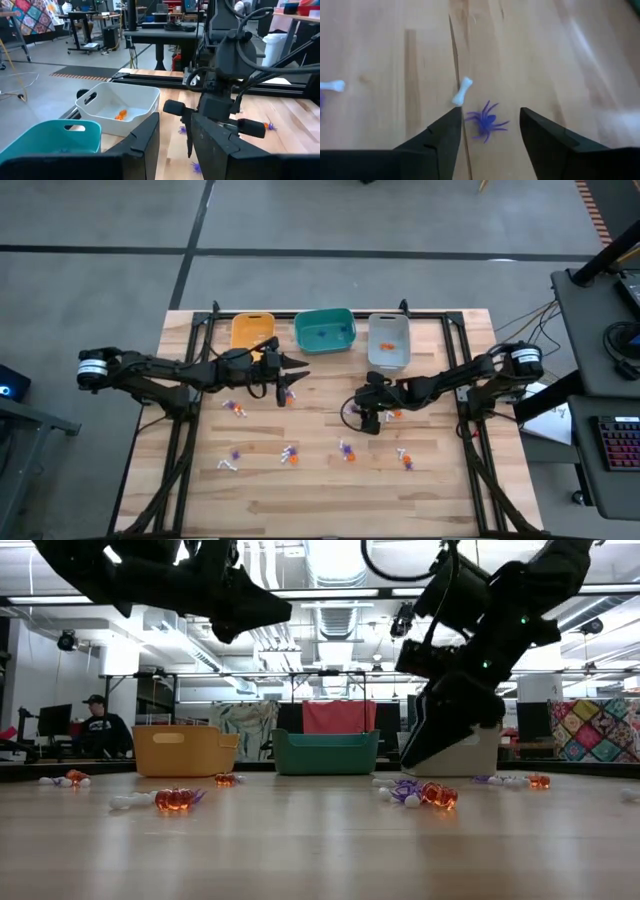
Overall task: Sort Halloween decoration
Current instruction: Put the violet spider toy into the blue green bin
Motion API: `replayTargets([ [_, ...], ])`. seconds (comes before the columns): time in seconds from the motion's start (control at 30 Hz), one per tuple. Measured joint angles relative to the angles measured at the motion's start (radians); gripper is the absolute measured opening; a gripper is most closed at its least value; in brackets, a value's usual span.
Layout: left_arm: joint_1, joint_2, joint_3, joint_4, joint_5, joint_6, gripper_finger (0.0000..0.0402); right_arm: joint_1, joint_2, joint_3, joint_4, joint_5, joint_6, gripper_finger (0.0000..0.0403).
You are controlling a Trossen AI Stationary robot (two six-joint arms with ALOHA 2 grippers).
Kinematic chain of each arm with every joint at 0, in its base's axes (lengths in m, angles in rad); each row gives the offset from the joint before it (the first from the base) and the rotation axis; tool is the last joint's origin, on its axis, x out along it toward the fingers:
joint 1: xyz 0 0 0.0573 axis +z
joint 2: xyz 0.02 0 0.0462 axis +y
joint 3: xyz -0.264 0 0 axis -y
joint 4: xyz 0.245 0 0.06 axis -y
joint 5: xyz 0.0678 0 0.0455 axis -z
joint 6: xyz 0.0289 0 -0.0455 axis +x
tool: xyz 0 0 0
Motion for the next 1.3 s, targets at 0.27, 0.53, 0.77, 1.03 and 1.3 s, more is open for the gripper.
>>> replayTargets([
  [0.27, 0.000, 0.012, -0.001, 0.006, 0.000, 0.000, 0.0095, -0.002, 0.095, 0.003, 0.035, 0.001, 0.007, 0.0215],
  [0.53, 0.000, 0.014, -0.001, 0.007, 0.000, 0.000, 0.0095, -0.013, 0.121, 0.003, 0.034, -0.008, 0.004, 0.0210],
  [0.77, 0.000, 0.014, -0.001, 0.007, 0.000, -0.001, 0.0095, -0.014, 0.121, 0.003, 0.032, -0.015, 0.003, 0.0160],
  [1.03, 0.000, 0.014, -0.001, 0.007, 0.000, -0.005, 0.0095, -0.016, 0.113, 0.002, 0.033, -0.029, 0.001, 0.0103],
  [1.3, 0.000, 0.014, 0.004, 0.008, 0.000, -0.005, 0.0095, -0.018, 0.105, 0.002, 0.049, -0.025, -0.011, 0.0062],
])
